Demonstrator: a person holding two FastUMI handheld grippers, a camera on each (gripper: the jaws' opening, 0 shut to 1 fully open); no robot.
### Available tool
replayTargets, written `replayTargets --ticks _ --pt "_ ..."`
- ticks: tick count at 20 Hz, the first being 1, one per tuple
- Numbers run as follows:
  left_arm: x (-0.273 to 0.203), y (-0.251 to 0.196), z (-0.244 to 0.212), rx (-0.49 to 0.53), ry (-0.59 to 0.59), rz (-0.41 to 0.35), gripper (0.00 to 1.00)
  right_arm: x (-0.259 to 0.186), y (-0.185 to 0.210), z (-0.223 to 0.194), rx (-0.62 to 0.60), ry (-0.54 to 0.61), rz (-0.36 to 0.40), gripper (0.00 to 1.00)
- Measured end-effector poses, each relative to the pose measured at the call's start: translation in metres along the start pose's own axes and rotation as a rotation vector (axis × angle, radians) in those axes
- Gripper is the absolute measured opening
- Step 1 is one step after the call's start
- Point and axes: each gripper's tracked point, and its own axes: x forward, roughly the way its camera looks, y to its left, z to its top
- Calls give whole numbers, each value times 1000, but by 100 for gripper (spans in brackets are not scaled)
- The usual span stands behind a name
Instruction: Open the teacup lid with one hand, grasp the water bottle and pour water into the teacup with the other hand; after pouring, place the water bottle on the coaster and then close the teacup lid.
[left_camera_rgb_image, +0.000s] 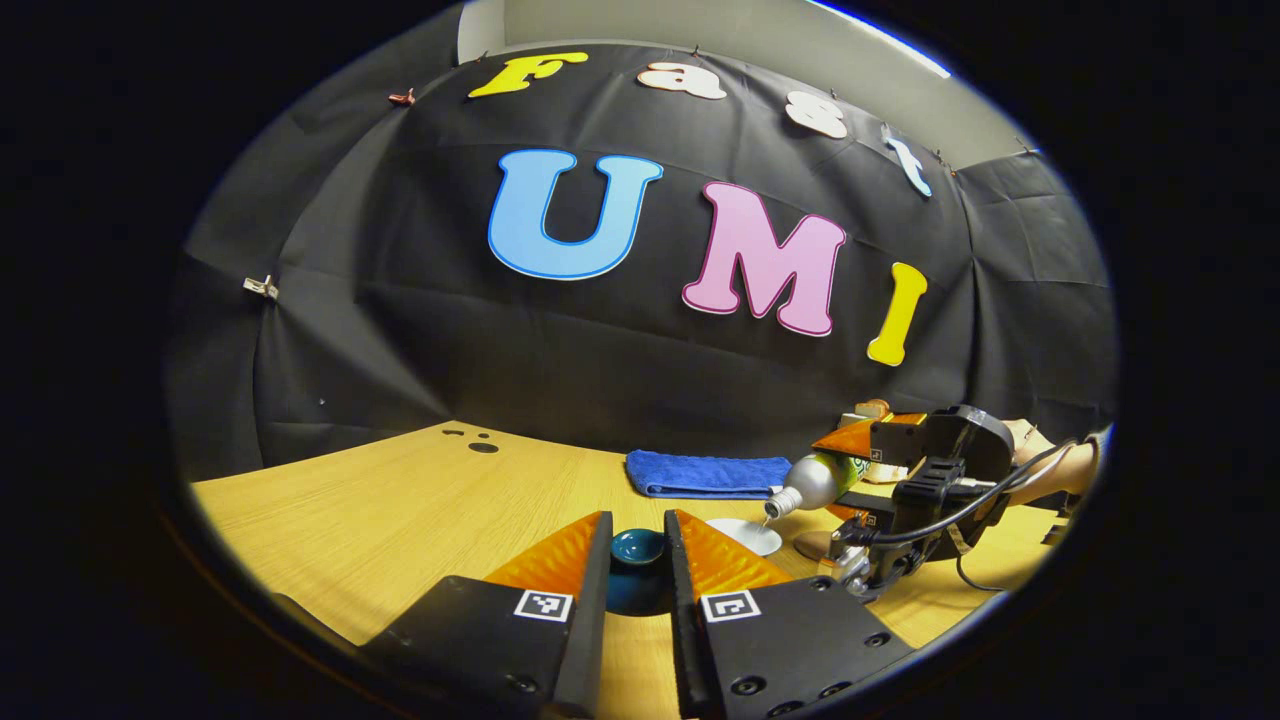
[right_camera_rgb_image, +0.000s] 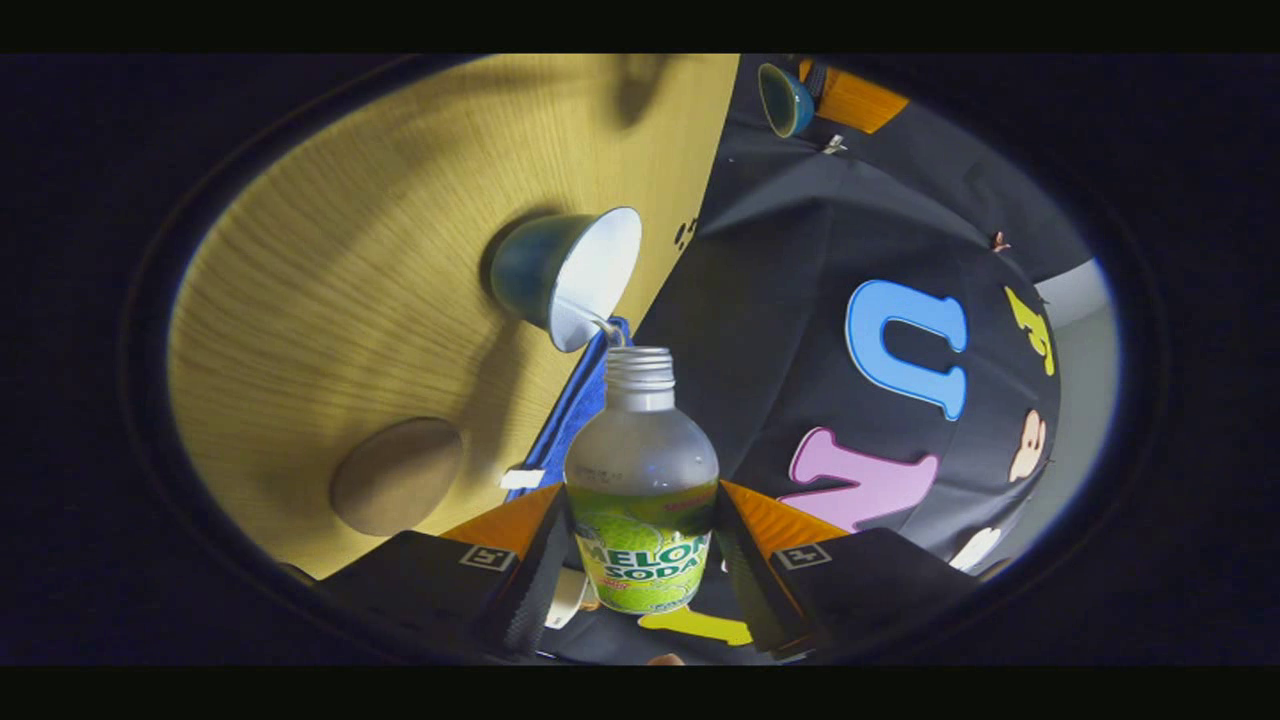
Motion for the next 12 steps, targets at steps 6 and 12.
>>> replayTargets --ticks 6,12 --pt "0 1 0 -4 0 1 32 1 -15 2 -85 -14 -12 78" --pt "0 3 0 -23 -1 2 33 3 -21 7 -162 -36 -11 78"
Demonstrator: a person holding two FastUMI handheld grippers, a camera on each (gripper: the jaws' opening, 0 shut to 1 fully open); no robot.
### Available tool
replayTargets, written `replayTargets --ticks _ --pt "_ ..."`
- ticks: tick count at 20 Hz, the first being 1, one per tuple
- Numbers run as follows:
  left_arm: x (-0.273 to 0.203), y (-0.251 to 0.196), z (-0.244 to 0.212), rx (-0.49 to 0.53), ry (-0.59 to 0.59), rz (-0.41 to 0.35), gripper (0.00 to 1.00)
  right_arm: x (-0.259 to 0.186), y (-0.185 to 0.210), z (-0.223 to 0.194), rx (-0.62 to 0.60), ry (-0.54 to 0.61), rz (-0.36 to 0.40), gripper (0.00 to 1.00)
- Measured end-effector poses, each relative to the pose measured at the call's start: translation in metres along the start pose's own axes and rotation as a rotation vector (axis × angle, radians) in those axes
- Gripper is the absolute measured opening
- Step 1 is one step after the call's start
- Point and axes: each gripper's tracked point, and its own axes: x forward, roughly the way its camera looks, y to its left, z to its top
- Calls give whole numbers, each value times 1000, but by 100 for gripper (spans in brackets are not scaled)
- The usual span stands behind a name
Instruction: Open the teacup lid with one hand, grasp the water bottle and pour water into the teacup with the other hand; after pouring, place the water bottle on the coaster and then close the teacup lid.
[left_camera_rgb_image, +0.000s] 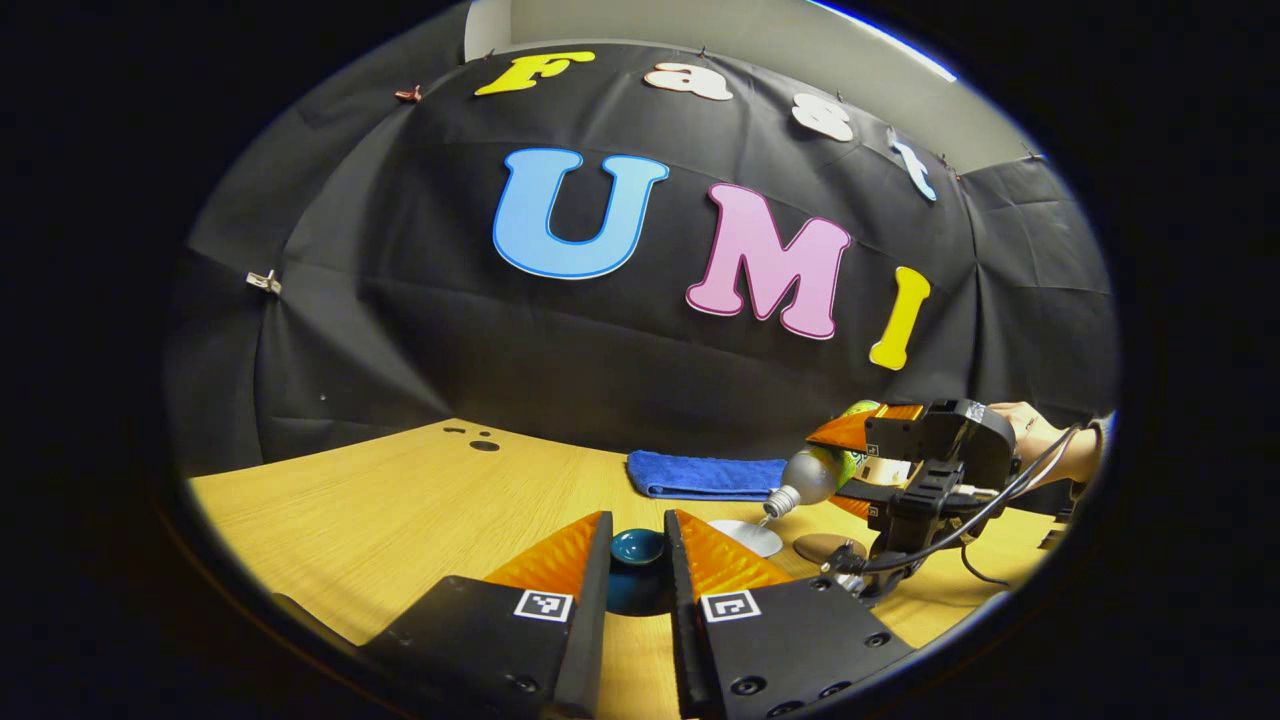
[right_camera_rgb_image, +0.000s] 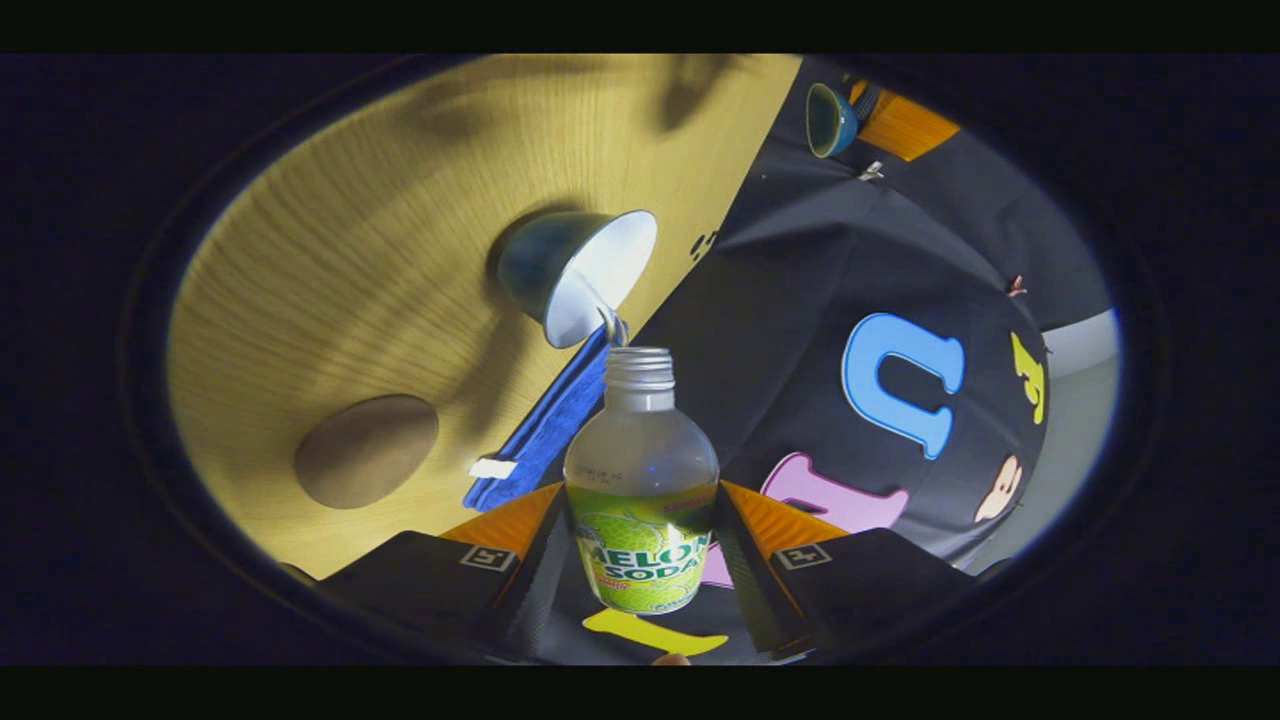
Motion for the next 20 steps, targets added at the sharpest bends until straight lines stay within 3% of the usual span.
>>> replayTargets --ticks 11,20 --pt "0 0 0 -2 -2 0 33 -2 -30 3 -208 -11 -89 78" --pt "-1 1 0 -2 -2 1 32 -2 -38 3 -255 -28 -114 78"
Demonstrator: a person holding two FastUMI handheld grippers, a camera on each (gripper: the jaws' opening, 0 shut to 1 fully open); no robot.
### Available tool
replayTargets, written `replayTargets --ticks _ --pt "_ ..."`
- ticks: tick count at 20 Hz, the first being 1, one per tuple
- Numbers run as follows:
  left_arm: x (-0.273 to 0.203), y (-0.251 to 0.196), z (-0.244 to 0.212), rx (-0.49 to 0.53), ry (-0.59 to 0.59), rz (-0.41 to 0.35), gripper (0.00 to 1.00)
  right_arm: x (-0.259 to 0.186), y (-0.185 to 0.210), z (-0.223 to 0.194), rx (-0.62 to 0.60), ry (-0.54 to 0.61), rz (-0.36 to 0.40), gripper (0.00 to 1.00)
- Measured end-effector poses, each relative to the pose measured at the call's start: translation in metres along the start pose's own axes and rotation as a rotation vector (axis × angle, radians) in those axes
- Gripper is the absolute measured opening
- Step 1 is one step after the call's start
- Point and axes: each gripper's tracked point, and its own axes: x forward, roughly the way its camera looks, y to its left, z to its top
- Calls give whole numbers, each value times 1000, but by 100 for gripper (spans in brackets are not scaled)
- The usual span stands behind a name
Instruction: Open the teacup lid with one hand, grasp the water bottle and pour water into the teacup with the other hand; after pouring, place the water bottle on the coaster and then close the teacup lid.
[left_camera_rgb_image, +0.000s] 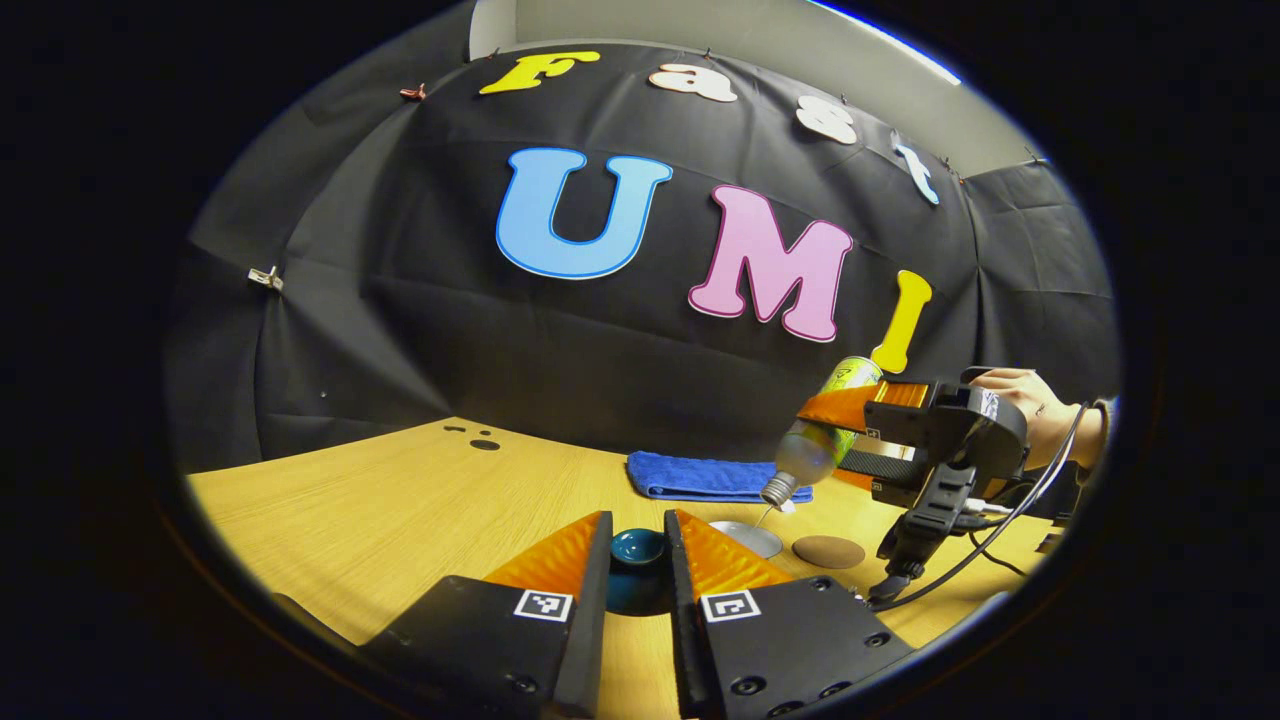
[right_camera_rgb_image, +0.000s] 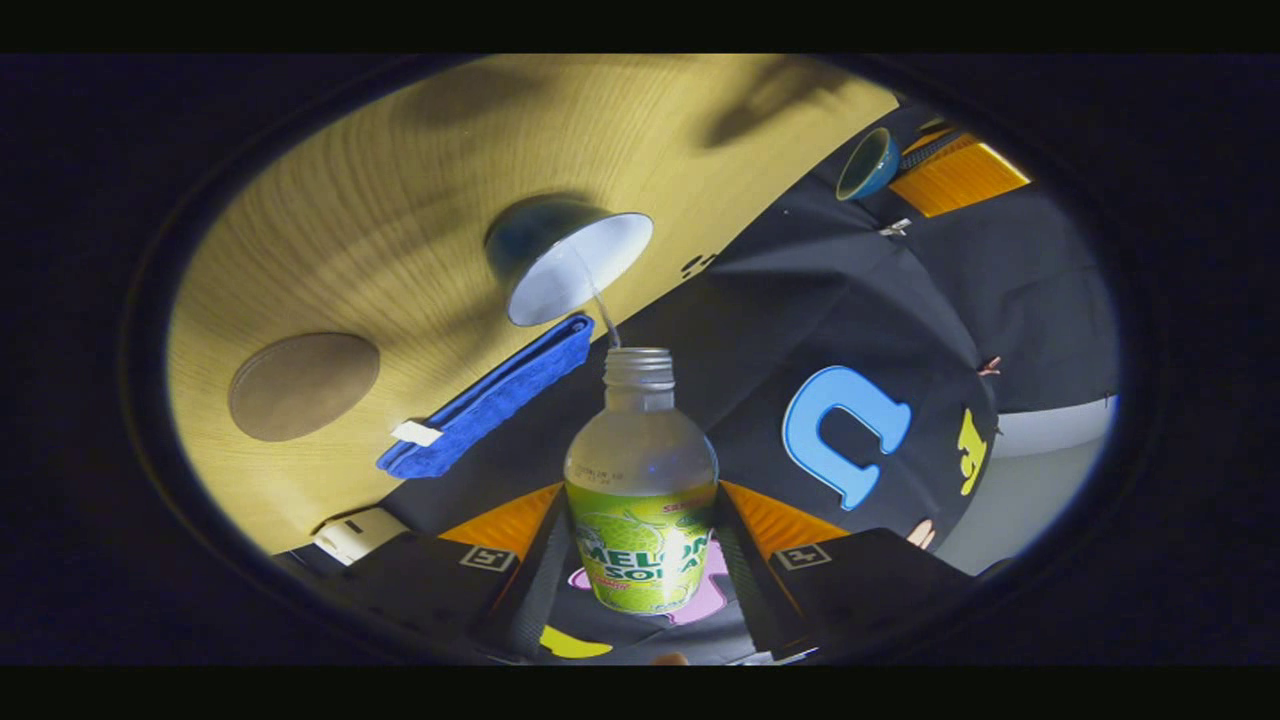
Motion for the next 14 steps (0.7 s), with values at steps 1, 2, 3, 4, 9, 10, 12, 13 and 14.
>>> replayTargets --ticks 1,2,3,4,9,10,12,13,14 --pt "0 0 1 0 0 0 33 0 0 1 -4 -2 0 78" --pt "0 0 0 0 0 1 33 0 0 2 -4 -5 3 78" --pt "1 1 1 -1 0 2 33 0 1 3 -5 -8 3 78" --pt "1 1 0 -1 0 2 33 -1 0 3 -8 -10 2 78" --pt "0 1 0 -1 0 4 33 -1 4 5 37 -11 17 82" --pt "0 2 -1 -1 0 6 33 -3 9 6 86 -10 31 78" --pt "0 3 0 -3 -4 12 33 -7 26 9 237 -14 87 78" --pt "0 3 1 -4 -6 13 33 -9 36 14 327 -15 114 78" --pt "0 3 1 -3 -5 13 32 -12 43 17 417 -10 129 78"
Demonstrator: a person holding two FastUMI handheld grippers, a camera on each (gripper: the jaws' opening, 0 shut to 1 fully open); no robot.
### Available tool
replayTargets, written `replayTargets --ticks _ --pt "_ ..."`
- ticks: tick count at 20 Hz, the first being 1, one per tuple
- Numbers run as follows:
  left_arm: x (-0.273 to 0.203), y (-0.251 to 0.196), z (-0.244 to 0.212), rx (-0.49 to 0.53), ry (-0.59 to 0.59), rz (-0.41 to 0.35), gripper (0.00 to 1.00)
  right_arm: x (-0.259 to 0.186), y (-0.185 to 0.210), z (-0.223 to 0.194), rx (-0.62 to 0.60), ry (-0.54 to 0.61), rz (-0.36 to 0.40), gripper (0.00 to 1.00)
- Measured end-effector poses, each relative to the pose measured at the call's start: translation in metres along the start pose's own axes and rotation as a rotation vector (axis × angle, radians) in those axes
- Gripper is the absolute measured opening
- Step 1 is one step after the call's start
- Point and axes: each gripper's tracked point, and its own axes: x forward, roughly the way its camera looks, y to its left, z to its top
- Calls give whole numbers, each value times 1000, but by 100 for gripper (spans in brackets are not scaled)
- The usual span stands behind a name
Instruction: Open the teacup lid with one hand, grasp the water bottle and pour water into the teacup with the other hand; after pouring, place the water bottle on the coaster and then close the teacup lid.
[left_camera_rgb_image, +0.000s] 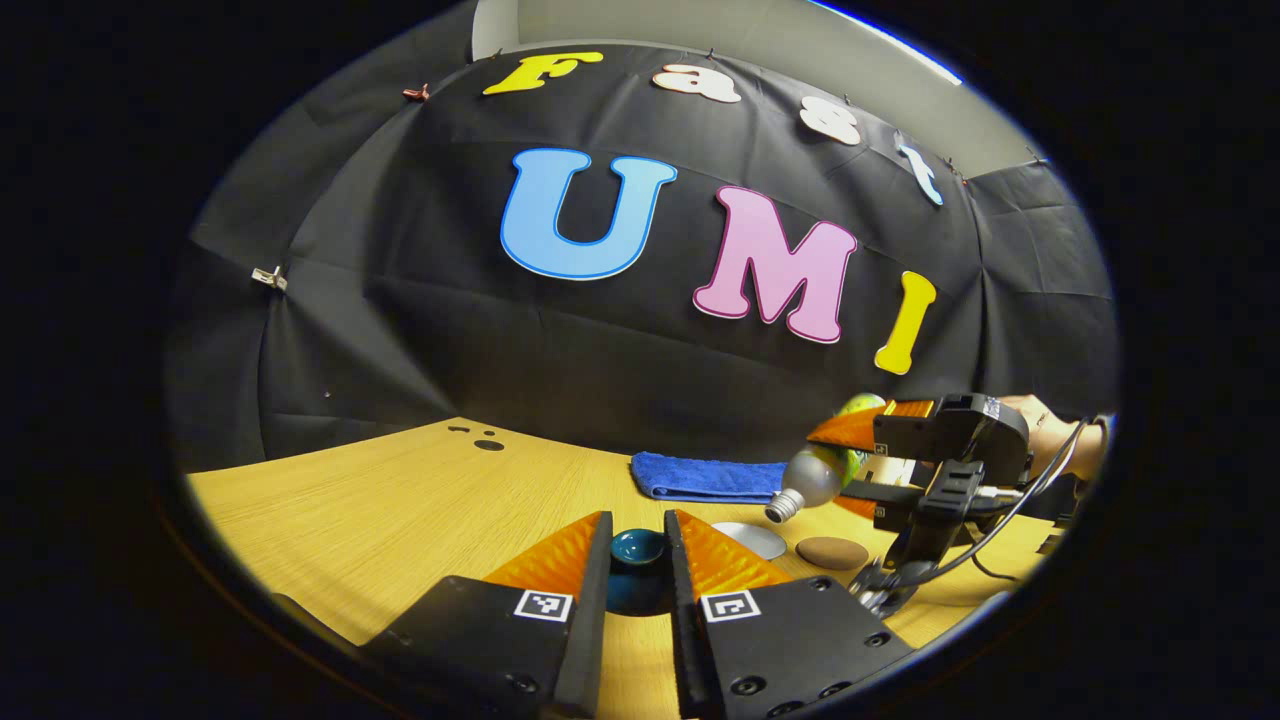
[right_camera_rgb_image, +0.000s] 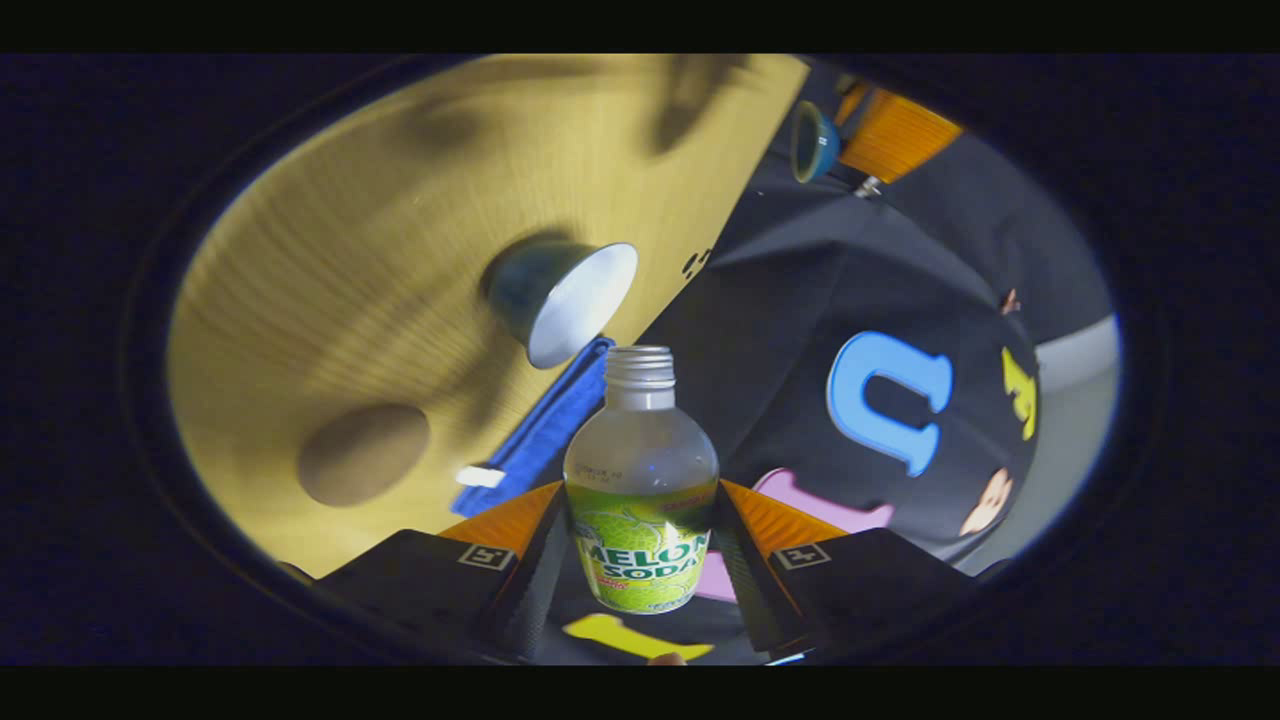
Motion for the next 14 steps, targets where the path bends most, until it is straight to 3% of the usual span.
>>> replayTargets --ticks 5,9,14 --pt "0 0 -1 8 7 0 33 -4 0 -7 453 22 14 79" --pt "1 -1 -3 15 11 3 33 -9 -3 -12 978 -16 79 79" --pt "1 -1 -2 21 9 6 33 -17 -17 -20 1569 -110 73 79"
